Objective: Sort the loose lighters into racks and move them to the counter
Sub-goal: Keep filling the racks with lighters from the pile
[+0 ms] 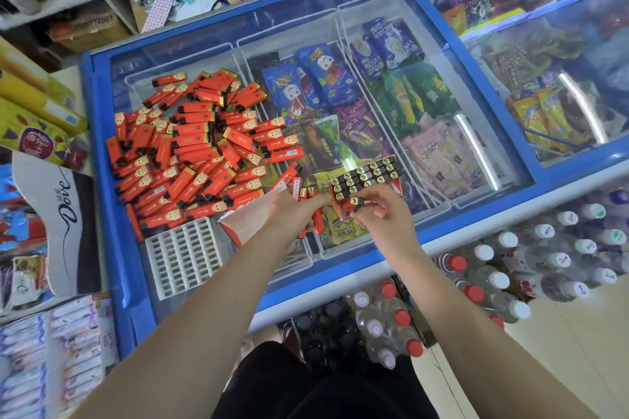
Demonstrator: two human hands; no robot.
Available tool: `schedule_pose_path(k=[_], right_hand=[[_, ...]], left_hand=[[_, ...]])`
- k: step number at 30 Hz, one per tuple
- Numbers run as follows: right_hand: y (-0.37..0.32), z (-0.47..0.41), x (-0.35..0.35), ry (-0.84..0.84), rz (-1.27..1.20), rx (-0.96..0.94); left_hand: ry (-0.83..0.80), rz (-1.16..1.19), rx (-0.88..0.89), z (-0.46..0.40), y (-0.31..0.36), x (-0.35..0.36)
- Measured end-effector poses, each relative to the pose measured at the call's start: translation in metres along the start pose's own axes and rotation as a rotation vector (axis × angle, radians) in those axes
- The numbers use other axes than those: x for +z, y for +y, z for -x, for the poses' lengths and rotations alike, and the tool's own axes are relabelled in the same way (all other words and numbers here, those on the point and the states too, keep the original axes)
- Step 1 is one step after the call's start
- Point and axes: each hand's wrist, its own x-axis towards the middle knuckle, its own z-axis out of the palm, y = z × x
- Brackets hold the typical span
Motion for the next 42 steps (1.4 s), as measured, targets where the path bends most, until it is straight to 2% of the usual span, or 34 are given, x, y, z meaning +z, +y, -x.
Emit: schedule_pose_path(k=[7,16,32,38,42], right_hand=[[0.009,0.001,0.01,-0.012,0.051,0.014],[0.011,-0.004,0.014,0.01,-0.001,0.023],[0.012,-0.007,0.012,0.06,-0.128,0.085],[0.01,-0.014,0.014,0.073,-0.143,0.29],[0.013,-0.013,0.011,0.082,-0.111,0.382]], left_hand=[[-0.019,-0.021,0.03,0.0,-0.004,0.001],[-0.064,0.068,0.025,0.004,-0.002,0.004],[-0.086,0.023,0.03,0.004,-0.013,0.008],[-0.08,0.048,0.037,0.006,-0.011,0.008],[-0.105,0.144,0.028,0.01,-0.008,0.009]])
